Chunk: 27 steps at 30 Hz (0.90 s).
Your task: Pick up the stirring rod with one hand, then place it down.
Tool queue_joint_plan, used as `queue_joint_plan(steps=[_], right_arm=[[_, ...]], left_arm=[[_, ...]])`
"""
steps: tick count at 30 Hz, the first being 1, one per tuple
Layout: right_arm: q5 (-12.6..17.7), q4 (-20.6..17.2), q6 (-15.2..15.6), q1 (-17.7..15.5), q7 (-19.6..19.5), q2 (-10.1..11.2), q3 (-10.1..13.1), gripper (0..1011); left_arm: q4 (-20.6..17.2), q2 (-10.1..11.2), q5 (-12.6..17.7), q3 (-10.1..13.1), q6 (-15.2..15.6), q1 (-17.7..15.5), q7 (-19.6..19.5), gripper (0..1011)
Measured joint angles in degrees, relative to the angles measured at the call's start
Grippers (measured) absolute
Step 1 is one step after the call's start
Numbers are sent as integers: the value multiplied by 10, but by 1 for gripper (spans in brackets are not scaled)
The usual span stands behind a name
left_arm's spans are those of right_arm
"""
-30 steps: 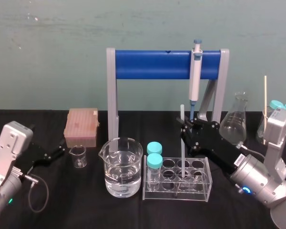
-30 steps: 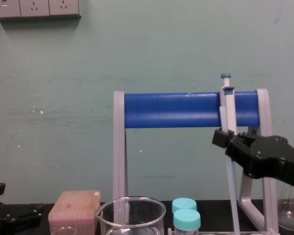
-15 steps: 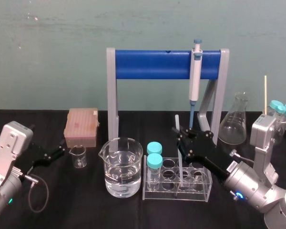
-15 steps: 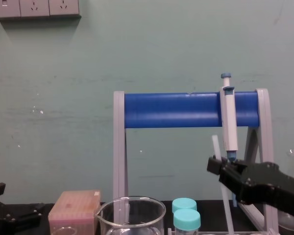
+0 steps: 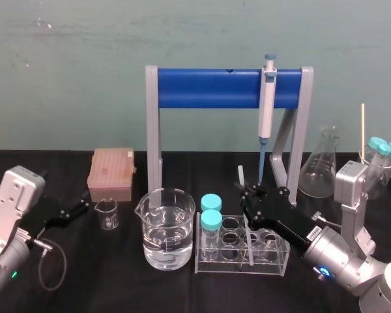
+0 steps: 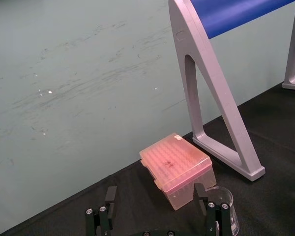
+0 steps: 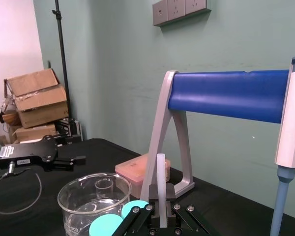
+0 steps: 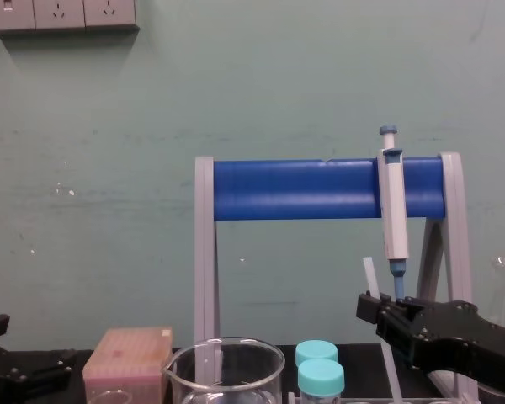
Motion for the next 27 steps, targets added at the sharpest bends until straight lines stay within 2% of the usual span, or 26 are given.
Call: queue_joint_plan(steps=[14,19,21,22,27], right_arm=[[-4,-2,1,-1,-5,0,1,71],[-4,-2,1,-1,-4,1,1,173],[-4,-2,1,-1,-4,1,2,267],[-4,-2,1,-1,-4,1,2,267],[-3,-2,1,-1,-3,1,2,419]], left_arm=[[0,0,0,0,0,0,0,1000],[0,0,0,0,0,0,0,1000],[0,0,0,0,0,0,0,1000],[0,0,0,0,0,0,0,1000],[0,0,0,0,0,0,0,1000]])
